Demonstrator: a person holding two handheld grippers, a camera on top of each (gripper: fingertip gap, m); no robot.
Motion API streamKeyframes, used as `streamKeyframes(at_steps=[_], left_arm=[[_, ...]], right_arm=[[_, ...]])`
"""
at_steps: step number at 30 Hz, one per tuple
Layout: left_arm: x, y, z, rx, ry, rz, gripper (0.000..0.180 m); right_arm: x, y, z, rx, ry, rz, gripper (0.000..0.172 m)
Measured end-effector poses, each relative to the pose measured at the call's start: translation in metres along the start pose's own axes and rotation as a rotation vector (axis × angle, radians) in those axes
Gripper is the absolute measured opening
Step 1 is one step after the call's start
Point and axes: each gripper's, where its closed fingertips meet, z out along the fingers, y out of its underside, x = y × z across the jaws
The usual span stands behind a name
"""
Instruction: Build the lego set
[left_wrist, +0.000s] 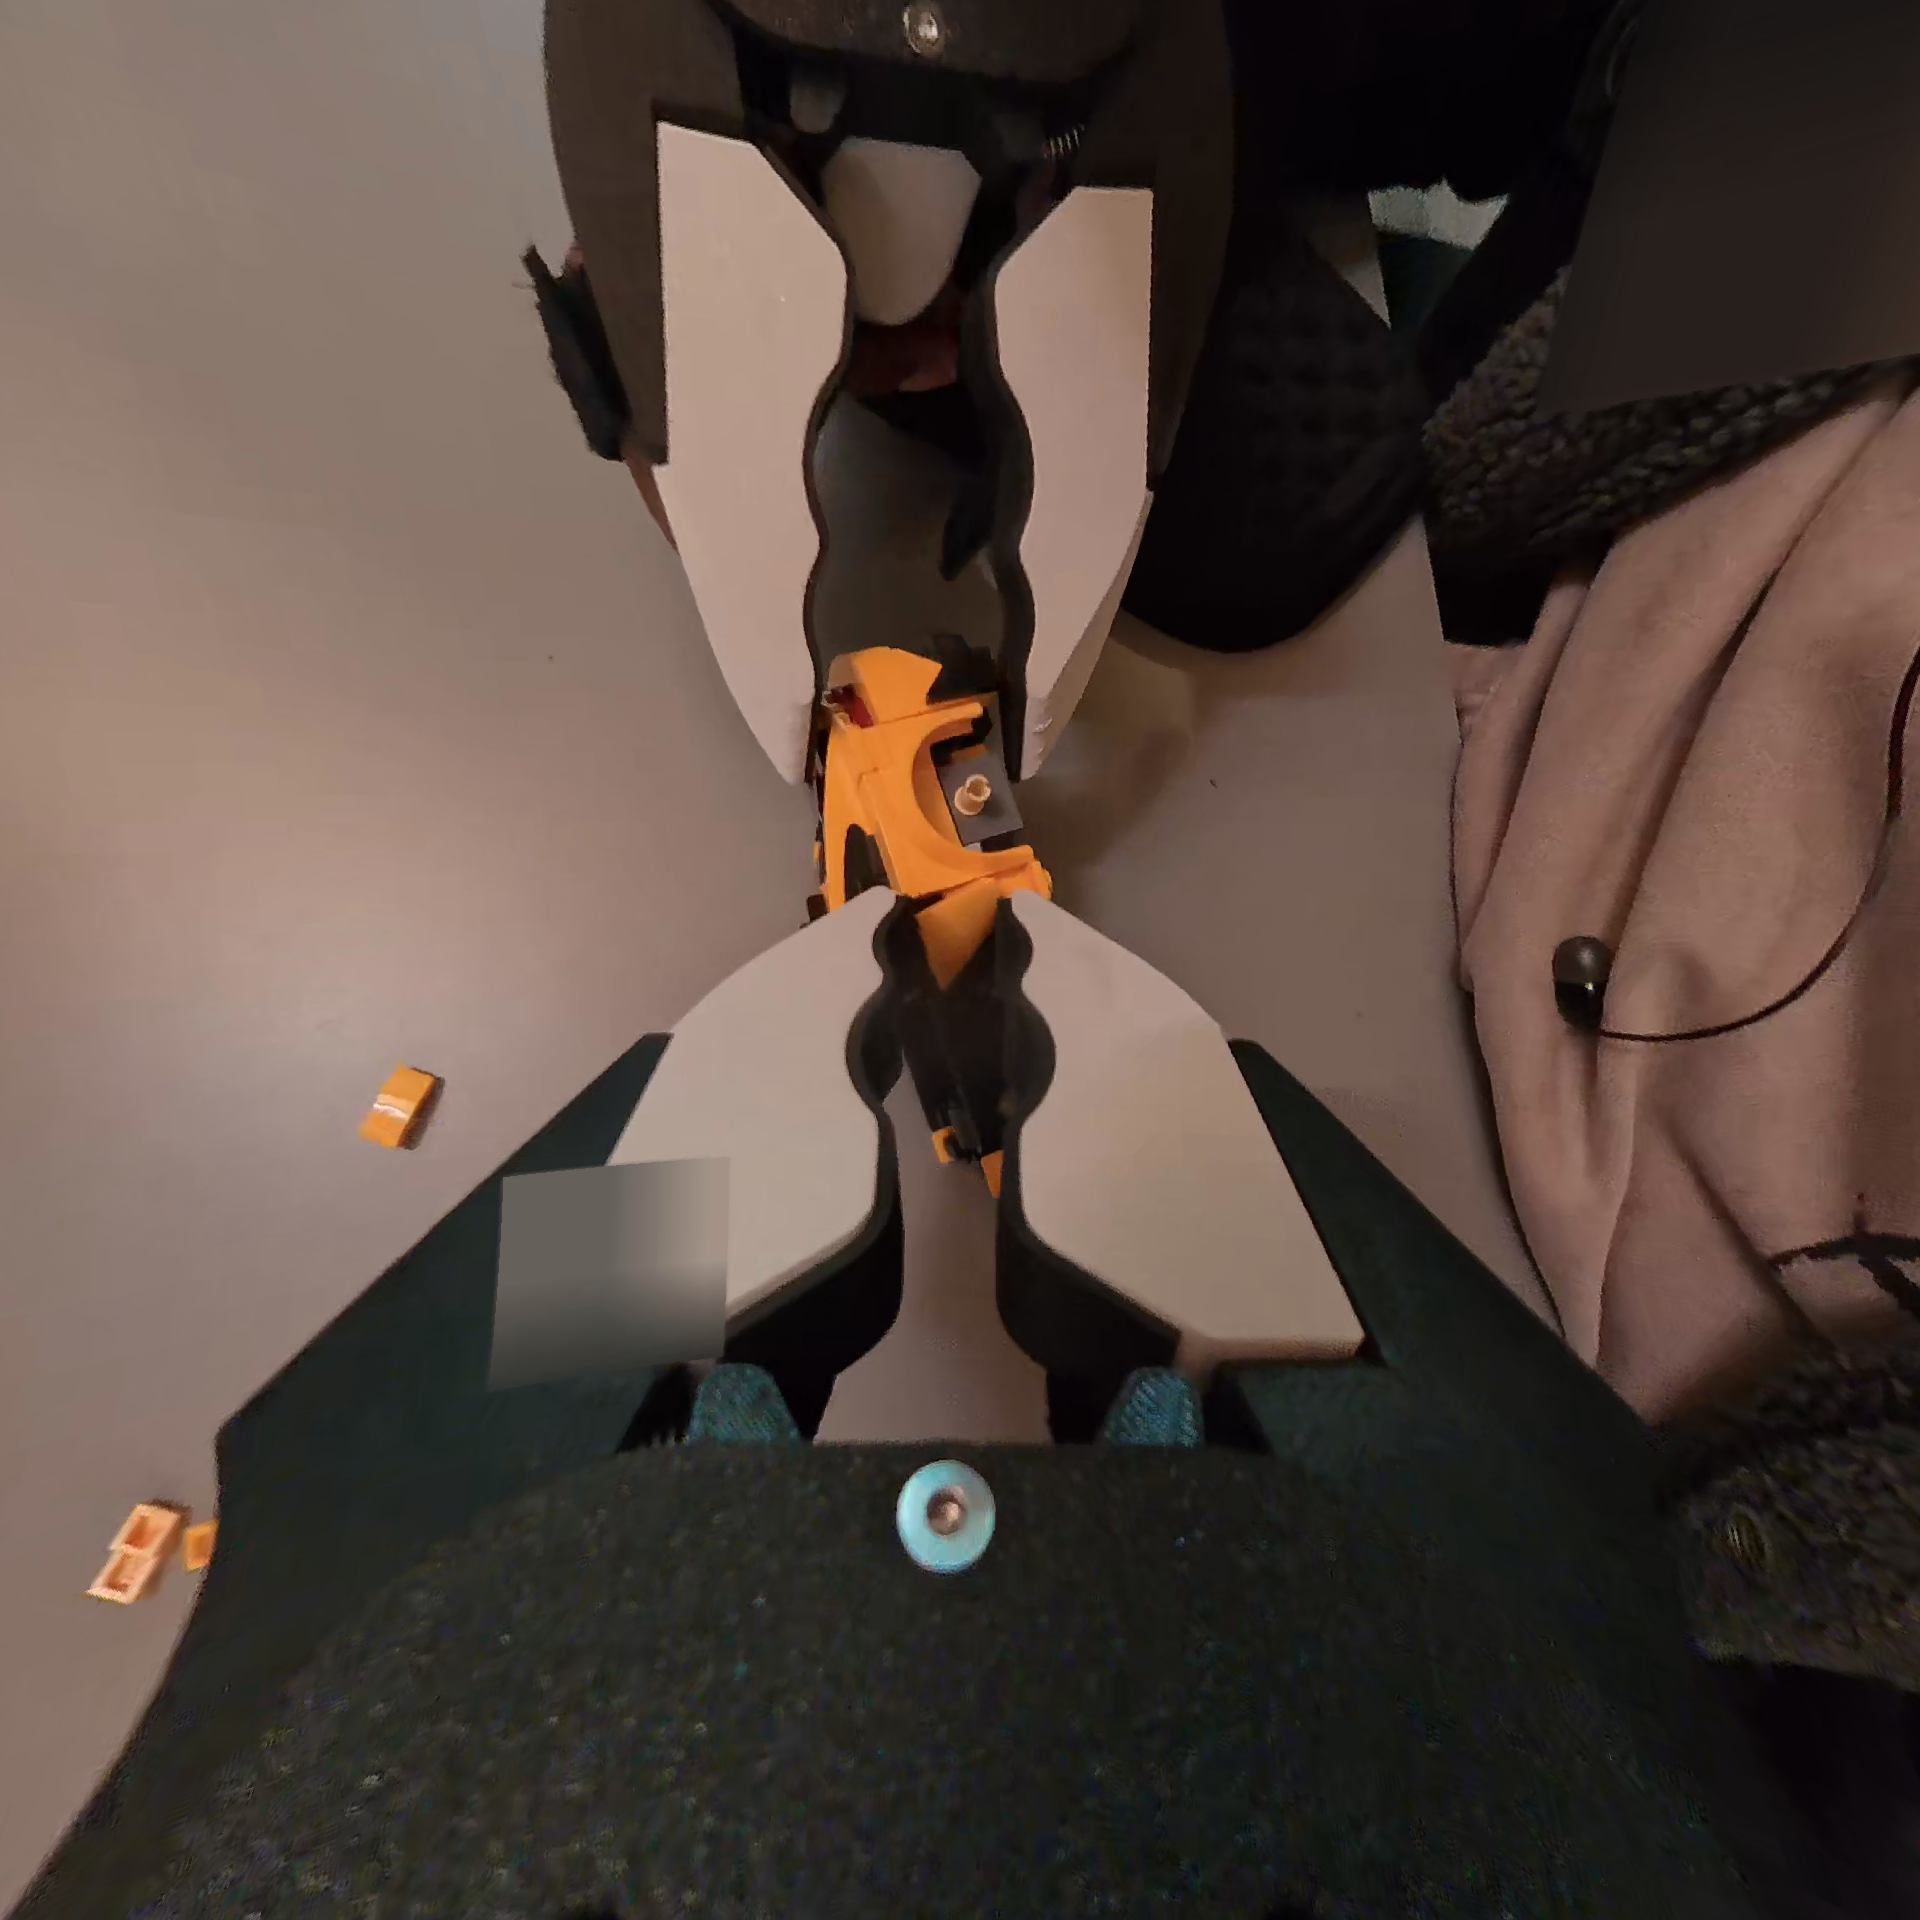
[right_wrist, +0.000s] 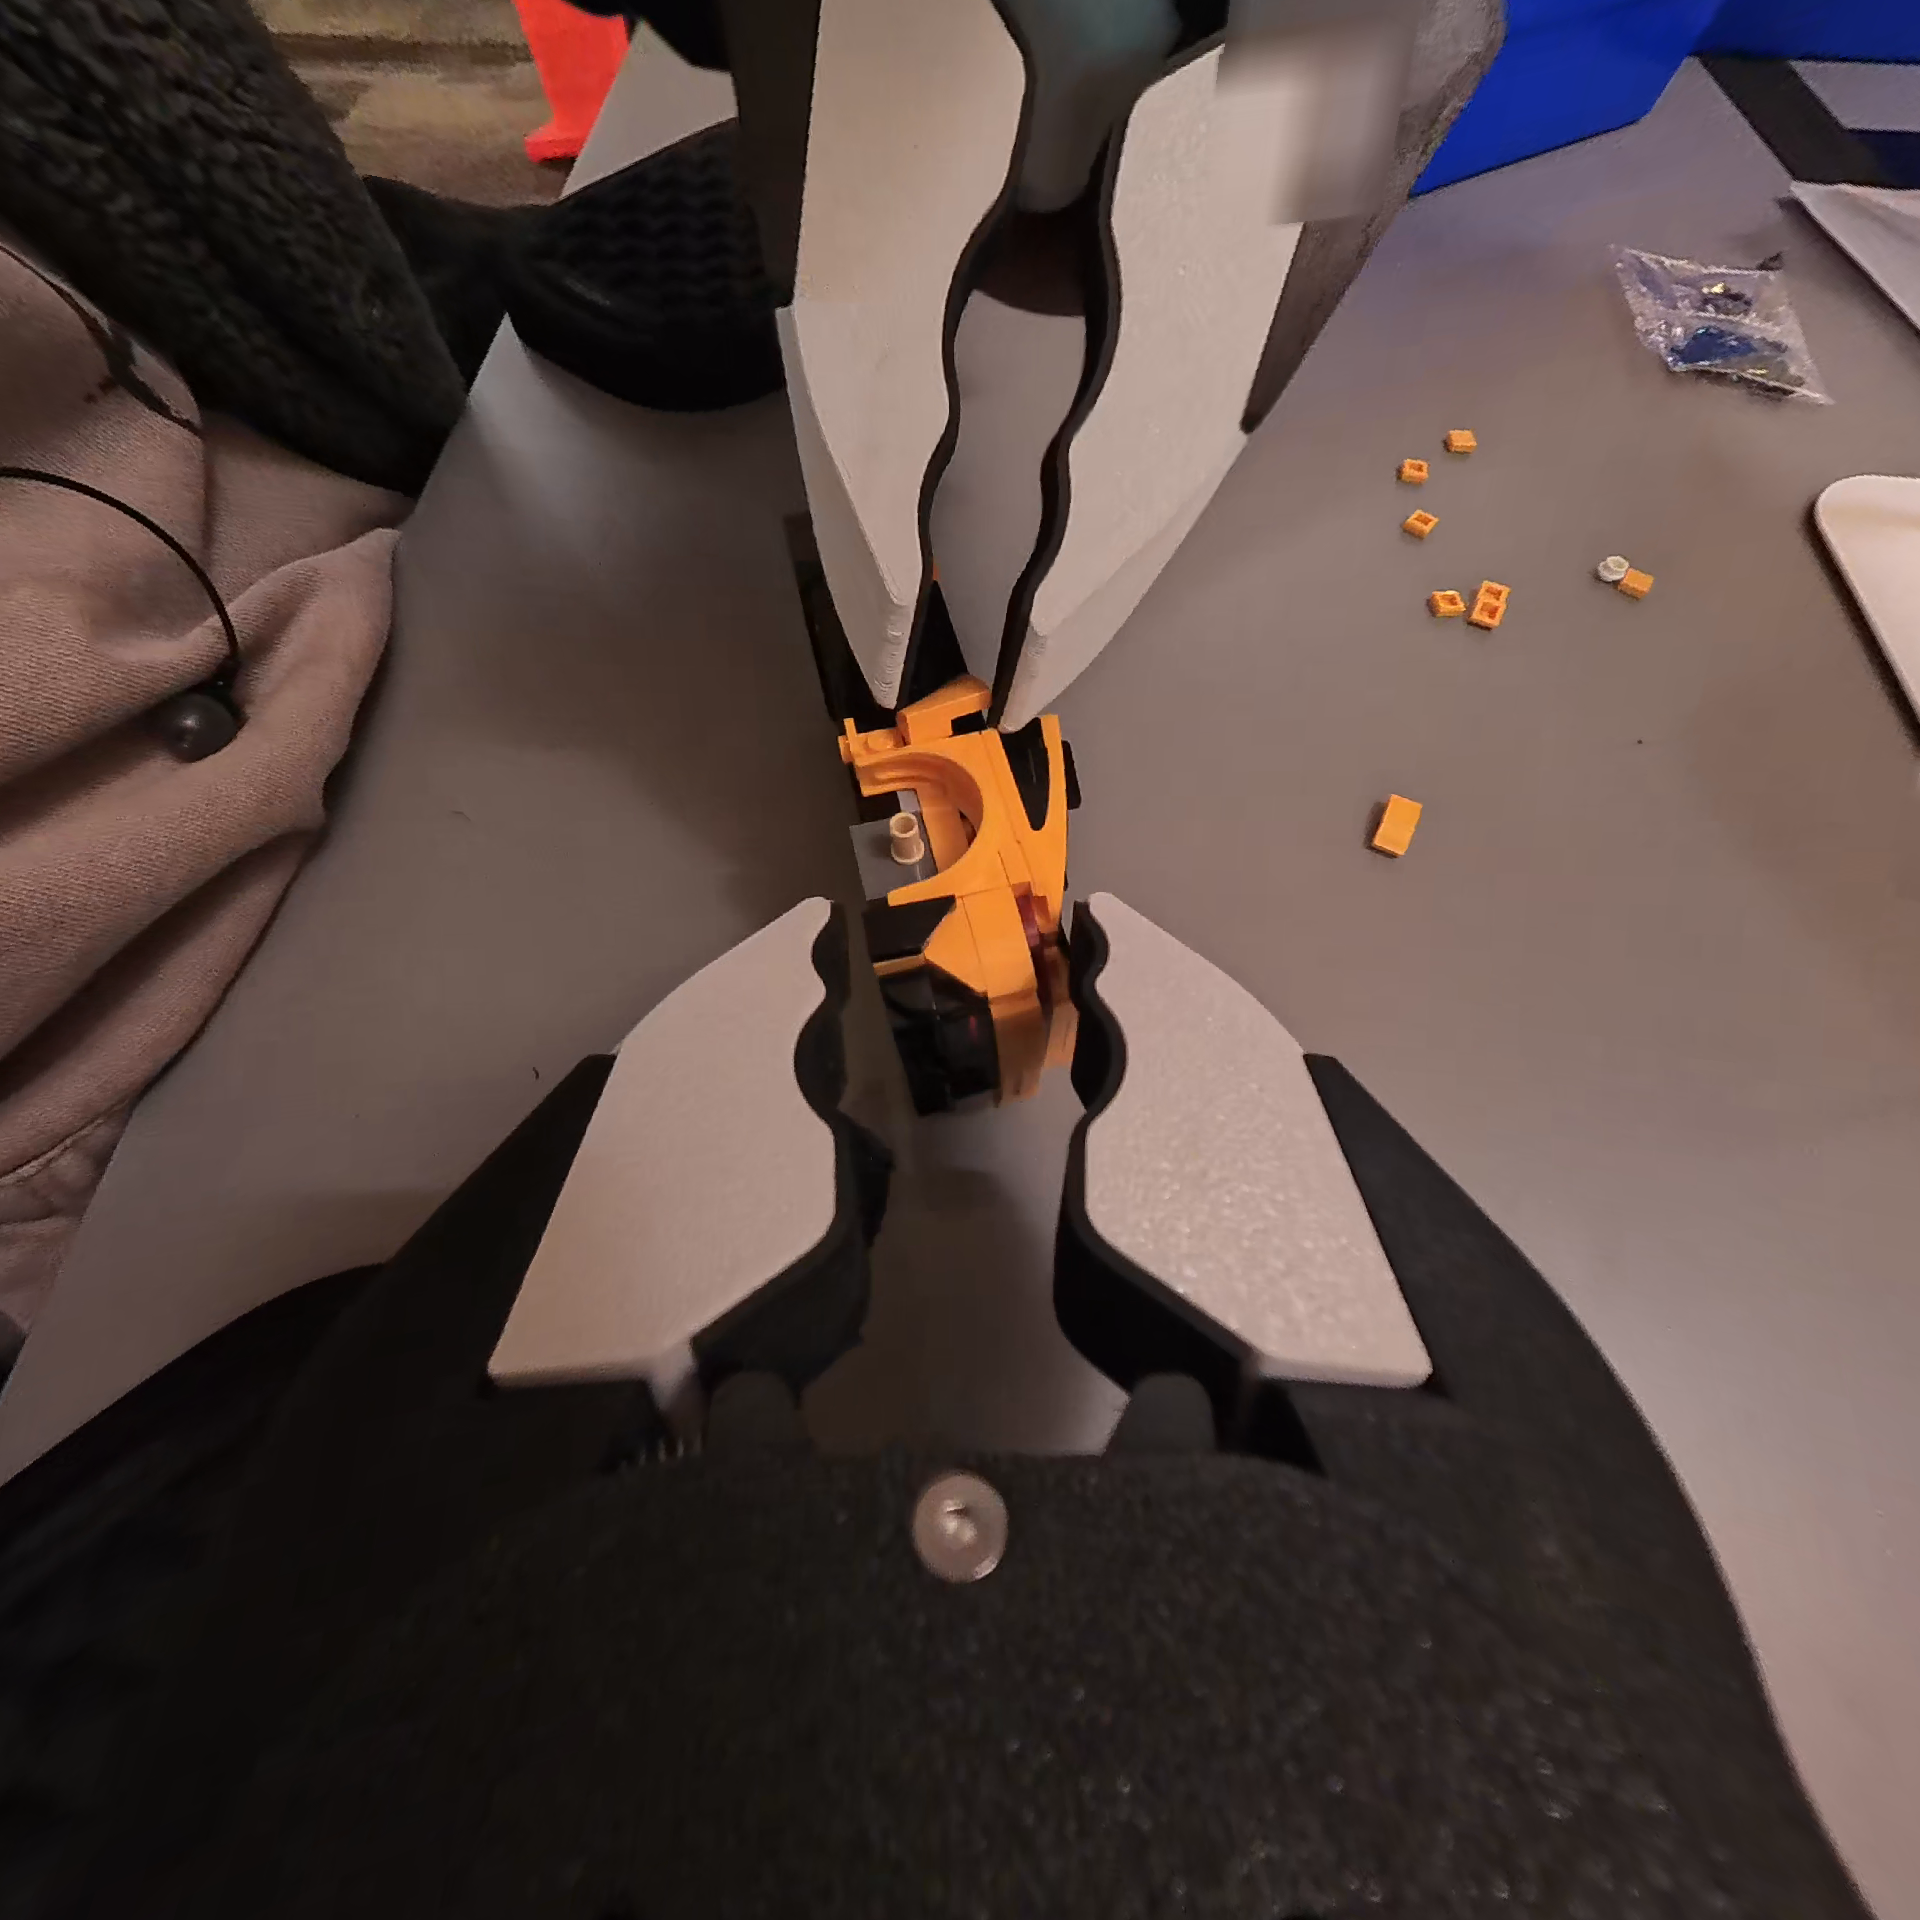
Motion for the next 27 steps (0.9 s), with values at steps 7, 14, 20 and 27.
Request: streamKeyframes(at_steps=[7, 14, 20, 27], left_arm=[[0.0, -0.002, 0.002, -0.238, 0.126, 0.103, 0.012], [0.0, -0.003, 0.002, -0.422, 0.243, 0.186, 0.011], [0.0, -0.007, 0.003, -0.438, 0.272, 0.173, 0.011], [-0.004, -0.01, 0.007, -0.421, 0.239, 0.173, 0.013]], right_arm=[[-0.002, 0.002, 0.005, -0.005, 0.002, -0.011, 0.038], [-0.002, -0.001, 0.0, 0.013, 0.006, -0.019, 0.038], [-0.002, 0.003, -0.011, -0.013, -0.001, -0.036, 0.039], [-0.001, 0.012, -0.015, -0.053, -0.004, -0.04, 0.039]])
